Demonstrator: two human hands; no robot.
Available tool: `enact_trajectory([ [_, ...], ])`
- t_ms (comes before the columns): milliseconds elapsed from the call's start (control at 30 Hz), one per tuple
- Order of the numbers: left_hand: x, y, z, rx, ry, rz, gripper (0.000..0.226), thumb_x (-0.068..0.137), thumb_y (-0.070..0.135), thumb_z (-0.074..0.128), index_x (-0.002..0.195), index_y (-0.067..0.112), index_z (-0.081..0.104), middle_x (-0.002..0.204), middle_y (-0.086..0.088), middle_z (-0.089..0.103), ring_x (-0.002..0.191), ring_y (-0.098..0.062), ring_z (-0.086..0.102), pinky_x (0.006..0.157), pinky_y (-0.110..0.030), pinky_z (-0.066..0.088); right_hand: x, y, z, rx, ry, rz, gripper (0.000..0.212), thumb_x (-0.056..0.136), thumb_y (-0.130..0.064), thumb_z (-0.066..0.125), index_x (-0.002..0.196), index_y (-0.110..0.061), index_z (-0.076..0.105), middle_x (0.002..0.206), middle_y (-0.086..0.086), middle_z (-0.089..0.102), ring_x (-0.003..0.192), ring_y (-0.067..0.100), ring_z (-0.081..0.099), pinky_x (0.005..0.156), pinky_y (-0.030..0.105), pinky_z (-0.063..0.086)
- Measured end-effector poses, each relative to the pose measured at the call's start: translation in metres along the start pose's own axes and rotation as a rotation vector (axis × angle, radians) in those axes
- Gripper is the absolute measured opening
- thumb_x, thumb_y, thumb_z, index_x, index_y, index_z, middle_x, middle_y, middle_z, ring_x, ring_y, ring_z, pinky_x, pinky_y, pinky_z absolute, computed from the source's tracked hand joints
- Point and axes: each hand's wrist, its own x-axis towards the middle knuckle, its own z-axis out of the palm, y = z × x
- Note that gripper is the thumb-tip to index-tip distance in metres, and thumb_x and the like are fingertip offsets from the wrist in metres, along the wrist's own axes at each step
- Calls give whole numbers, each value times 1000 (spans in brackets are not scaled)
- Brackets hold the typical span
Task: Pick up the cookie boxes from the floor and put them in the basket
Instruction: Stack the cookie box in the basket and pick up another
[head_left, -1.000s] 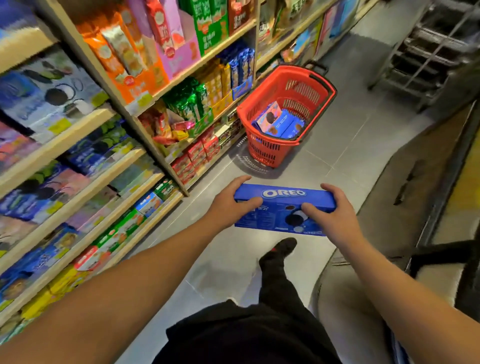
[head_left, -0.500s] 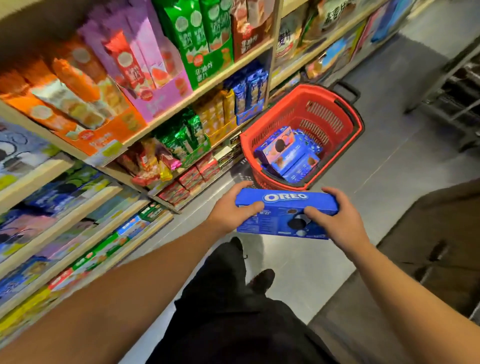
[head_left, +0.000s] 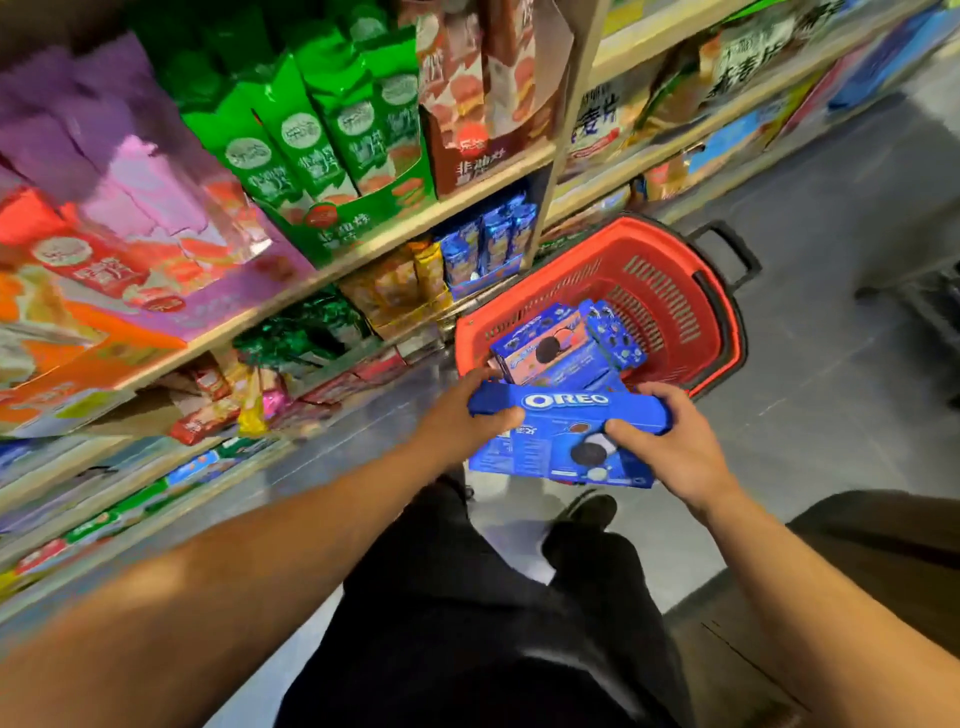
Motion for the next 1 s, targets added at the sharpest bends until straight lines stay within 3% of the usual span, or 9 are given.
enact_trajectory([
  [100, 36, 9, 33, -27, 32, -24, 61, 68, 37, 75, 122, 19, 53, 113, -7, 62, 90, -11, 58, 87, -31, 49, 49, 5, -33, -60, -55, -4, 53, 68, -26, 86, 112, -26, 57, 98, -17, 63, 78, -8, 62, 77, 22, 52],
  [200, 69, 15, 72, 1, 138, -58, 64, 75, 27, 80, 130, 18, 48, 113, 1, 59, 87, 0, 58, 79, -9, 45, 97, 14, -67, -81, -119, -9, 47, 69, -23, 86, 105, -27, 57, 93, -14, 65, 77, -2, 63, 80, 27, 52],
  [267, 97, 26, 104, 12, 244, -95, 63, 75, 29, 80, 129, 20, 48, 108, 5, 60, 85, 0, 59, 79, -11, 45, 132, 23, -95, -97, -151, -24, 43, 70, -20, 85, 103, -24, 57, 91, -9, 65, 76, 5, 62, 79, 28, 52],
  [367, 145, 46, 143, 43, 315, -99, 56, 76, 25, 80, 125, 19, 52, 111, -7, 64, 89, -10, 58, 85, -24, 47, 178, 38, -127, -81, -128, -39, 42, 72, -15, 83, 104, -17, 57, 85, -8, 62, 72, 6, 58, 72, 18, 49],
  [533, 232, 59, 185, 207, 252, -150, 73, 80, 39, 74, 142, 21, 41, 124, -5, 62, 107, -16, 60, 92, -27, 43, 246, 74, -153, -1, -51, 21, 42, 76, -12, 80, 108, -16, 53, 90, -3, 61, 71, 2, 58, 71, 16, 49],
  [633, 288, 46, 199, 240, 213, -128, 73, 83, 29, 74, 145, 15, 38, 140, -8, 52, 118, -22, 55, 96, -23, 37, 285, 104, -153, -57, 4, 37, 47, 71, -26, 83, 108, -25, 53, 98, -9, 62, 86, 7, 62, 76, 13, 47],
  [733, 347, 24, 212, 277, 183, -103, 72, 84, 28, 72, 146, 19, 36, 139, -6, 53, 108, -16, 55, 97, -24, 40, 327, 135, -141, -66, 63, 49, 50, 70, -30, 83, 108, -24, 50, 101, -6, 59, 88, 10, 60, 68, 2, 40],
  [800, 390, 5, 215, 347, 144, -67, 73, 84, 28, 72, 146, 19, 35, 143, -3, 49, 125, -15, 49, 106, -27, 36, 355, 157, -130, -64, 83, 72, 52, 70, -28, 83, 107, -20, 48, 100, -5, 59, 87, 11, 60, 67, 1, 40],
  [1000, 493, -36, 222, 612, -2, 147, 79, 82, 29, 74, 147, 13, 33, 152, -8, 36, 138, -19, 37, 109, -17, 22, 412, 216, -103, -295, 68, 52, 53, 69, -34, 82, 103, -13, 47, 100, 7, 59, 88, 25, 58, 74, 32, 45],
])
